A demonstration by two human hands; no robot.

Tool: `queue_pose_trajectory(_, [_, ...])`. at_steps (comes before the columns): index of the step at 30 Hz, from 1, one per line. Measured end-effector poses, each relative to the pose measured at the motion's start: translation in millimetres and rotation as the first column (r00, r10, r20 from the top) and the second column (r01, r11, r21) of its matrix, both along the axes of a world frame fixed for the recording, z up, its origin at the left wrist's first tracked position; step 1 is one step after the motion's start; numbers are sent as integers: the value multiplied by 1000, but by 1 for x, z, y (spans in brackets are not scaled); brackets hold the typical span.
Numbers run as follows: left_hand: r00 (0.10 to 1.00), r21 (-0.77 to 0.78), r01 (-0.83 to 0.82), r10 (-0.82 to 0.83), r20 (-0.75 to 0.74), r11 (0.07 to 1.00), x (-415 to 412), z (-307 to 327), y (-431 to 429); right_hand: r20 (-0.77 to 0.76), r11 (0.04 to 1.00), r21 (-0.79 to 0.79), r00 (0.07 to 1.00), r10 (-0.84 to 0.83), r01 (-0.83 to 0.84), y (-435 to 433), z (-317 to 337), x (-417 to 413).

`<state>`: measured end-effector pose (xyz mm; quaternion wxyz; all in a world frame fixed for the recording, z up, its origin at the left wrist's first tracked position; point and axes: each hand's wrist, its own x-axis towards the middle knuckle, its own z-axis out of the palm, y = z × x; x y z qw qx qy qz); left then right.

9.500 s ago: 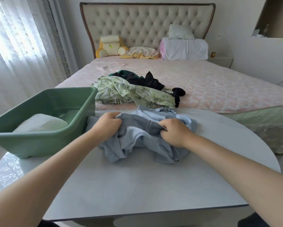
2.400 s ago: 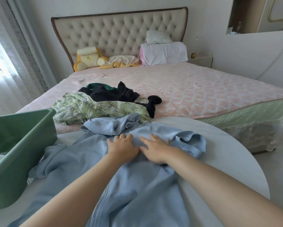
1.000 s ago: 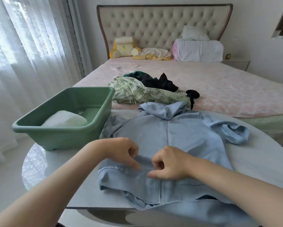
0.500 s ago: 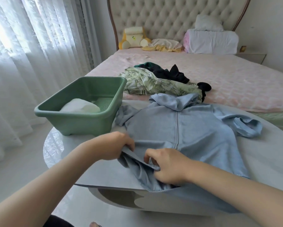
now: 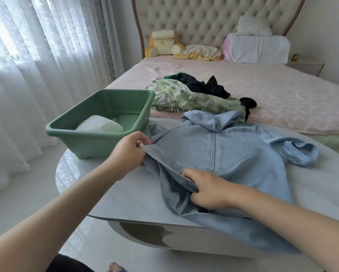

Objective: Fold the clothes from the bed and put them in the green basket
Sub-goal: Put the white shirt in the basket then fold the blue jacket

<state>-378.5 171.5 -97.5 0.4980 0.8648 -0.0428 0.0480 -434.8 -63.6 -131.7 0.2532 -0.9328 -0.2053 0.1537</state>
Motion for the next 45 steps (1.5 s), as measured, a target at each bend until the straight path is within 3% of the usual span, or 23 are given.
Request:
queue_pose_trajectory(5, [998, -50, 21, -18, 52, 999, -4, 11, -9, 18, 994, -106, 1000, 16, -14, -6, -6, 7])
queue_pose_trajectory(6, [992, 46, 55, -60, 109, 997, -4, 17, -6, 21, 993, -119, 999, 27, -24, -6, -7, 7])
queue_pose_trajectory(7, [981, 241, 78, -118, 154, 967, -5, 26, 0, 23, 992, -121, 999, 39, -36, -7, -8, 8])
queue_pose_trajectory(8, [970, 485, 64, -169, 174, 872, -5, 36, 7, 25, 992, -116, 998, 49, -46, -7, -8, 9])
queue_pose_trajectory(10, [972, 857, 19, -210, 104, 515, -7, 51, 21, 29, 994, -95, 998, 54, -51, -5, -4, 10])
queue_pose_trajectory(12, [974, 962, 171, -181, -133, 213, -11, 53, 25, 19, 995, -79, 998, 60, -59, -5, -1, 10])
queue_pose_trajectory(13, [947, 945, 294, -177, -268, 141, -13, 47, 23, 5, 995, -76, 997, 72, -72, -4, 0, 8])
queue_pose_trajectory(14, [902, 901, 416, -182, -391, 127, -15, 39, 20, -2, 994, -70, 996, 86, -86, -3, 0, 6])
queue_pose_trajectory(16, [814, 795, 577, -207, -543, 187, -16, 23, 13, 46, 995, -23, 994, 103, -102, 1, -1, -1])
queue_pose_trajectory(19, [804, 763, 591, -265, -533, 260, -10, 11, 11, 236, 980, 57, 956, 174, -192, 13, 0, -17])
queue_pose_trajectory(21, [837, 797, 532, -321, -443, 287, -6, 7, 13, 363, 963, -66, 892, 268, -263, 21, -6, -26])
queue_pose_trajectory(23, [877, 816, 439, -374, -301, 375, -1, 3, 17, 456, 936, -254, 823, 340, -245, 25, -18, -27])
queue_pose_trajectory(25, [910, 819, 323, -394, -130, 474, 2, 1, 20, 461, 935, -295, 829, 318, -194, 21, -26, -23])
queue_pose_trajectory(27, [898, 818, 271, -440, -24, 507, 2, 1, 21, 444, 960, -243, 863, 239, -141, 16, -25, -14])
queue_pose_trajectory(31, [800, 591, 482, -600, 4, 647, -6, 6, 17, 347, 987, -160, 936, 54, 3, -7, -13, 12])
queue_pose_trajectory(33, [776, 614, 521, -629, -51, 593, -9, 7, 15, 279, 988, -148, 960, 7, 36, -18, -9, 21])
queue_pose_trajectory(36, [795, 772, 491, -569, -209, 402, -12, 1, 17, 254, 986, -156, 967, -19, 60, -25, -8, 24])
queue_pose_trajectory(37, [804, 785, 467, -566, -185, 407, -11, -1, 17, 261, 986, -151, 965, -24, 66, -25, -8, 25])
queue_pose_trajectory(40, [796, 682, 485, -599, -86, 547, -8, -3, 19, 293, 992, -113, 956, -26, 62, -25, -11, 26])
queue_pose_trajectory(45, [835, 659, 412, -551, 3, 629, 7, -23, 27, 380, 986, -1, 912, -156, 169, -31, -13, 33])
